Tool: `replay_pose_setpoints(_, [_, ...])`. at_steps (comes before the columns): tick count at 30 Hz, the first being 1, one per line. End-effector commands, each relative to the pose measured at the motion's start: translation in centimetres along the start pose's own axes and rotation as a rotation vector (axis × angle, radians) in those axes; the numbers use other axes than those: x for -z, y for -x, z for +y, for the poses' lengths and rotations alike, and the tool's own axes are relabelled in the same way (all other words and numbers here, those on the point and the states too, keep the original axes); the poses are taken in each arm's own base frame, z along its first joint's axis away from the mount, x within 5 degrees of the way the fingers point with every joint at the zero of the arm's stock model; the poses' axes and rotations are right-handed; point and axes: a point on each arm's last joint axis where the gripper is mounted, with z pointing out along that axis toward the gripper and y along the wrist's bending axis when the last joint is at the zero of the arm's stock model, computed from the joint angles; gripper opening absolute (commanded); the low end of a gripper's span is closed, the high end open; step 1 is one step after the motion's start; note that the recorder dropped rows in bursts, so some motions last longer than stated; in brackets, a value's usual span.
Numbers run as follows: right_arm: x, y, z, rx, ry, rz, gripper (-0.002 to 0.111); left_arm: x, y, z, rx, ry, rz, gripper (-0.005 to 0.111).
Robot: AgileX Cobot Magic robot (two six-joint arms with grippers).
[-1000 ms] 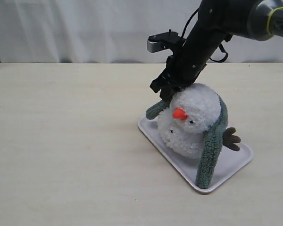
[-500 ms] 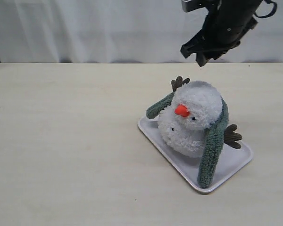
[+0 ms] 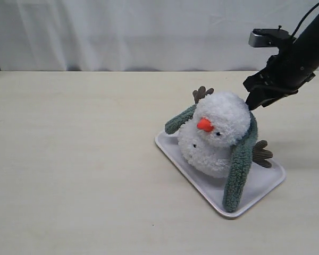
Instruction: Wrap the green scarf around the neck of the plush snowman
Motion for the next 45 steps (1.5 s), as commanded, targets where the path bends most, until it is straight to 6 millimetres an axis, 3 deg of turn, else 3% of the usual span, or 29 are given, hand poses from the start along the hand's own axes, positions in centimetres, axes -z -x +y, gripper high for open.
replay_pose_setpoints(1, [-0.2,0.2,0.4,0.038,0.060,-0.047,0.041,0.0,0.0,0.0,0.004,-0.001,-0.007,0.000])
replay_pose_setpoints(10, [-1.0,0.1,0.7,-0.013,0.069,-0.070,0.041,0.0,0.0,0.0,0.004,-0.001,-0.007,0.000])
replay_pose_setpoints(14, [-1.0,0.4,1.4,-0.002,0.081,-0.074,0.035,0.0,0.0,0.0,0.004,-0.001,-0.007,0.000])
replay_pose_setpoints(19, [1.9,1.7,1.7,0.043,0.051,-0.111,0.035,0.0,0.0,0.0,0.004,-0.001,-0.007,0.000])
replay_pose_setpoints(23, [5.8,2.8,3.2,0.108,0.022,-0.211,0.036,0.0,0.0,0.0,0.004,-0.001,-0.007,0.000])
replay_pose_setpoints(27, [7.3,3.8,8.2,0.300,-0.017,-0.279,0.044,0.0,0.0,0.0,0.004,-0.001,-0.007,0.000])
replay_pose_setpoints(32, [5.2,4.5,13.9,0.500,-0.193,-0.226,0.049,0.0,0.0,0.0,0.004,-0.001,-0.007,0.000])
replay_pose_setpoints(37, [1.3,4.4,19.4,0.751,-0.390,-0.128,0.049,0.0,0.0,0.0,0.004,-0.001,-0.007,0.000])
replay_pose_setpoints(40, [-1.5,4.2,21.5,0.876,-0.429,-0.066,0.049,0.0,0.0,0.0,0.004,-0.001,-0.007,0.000])
replay_pose_setpoints(45, [-6.4,3.6,22.9,1.030,-0.484,0.064,0.049,0.0,0.0,0.0,0.004,-0.001,-0.007,0.000])
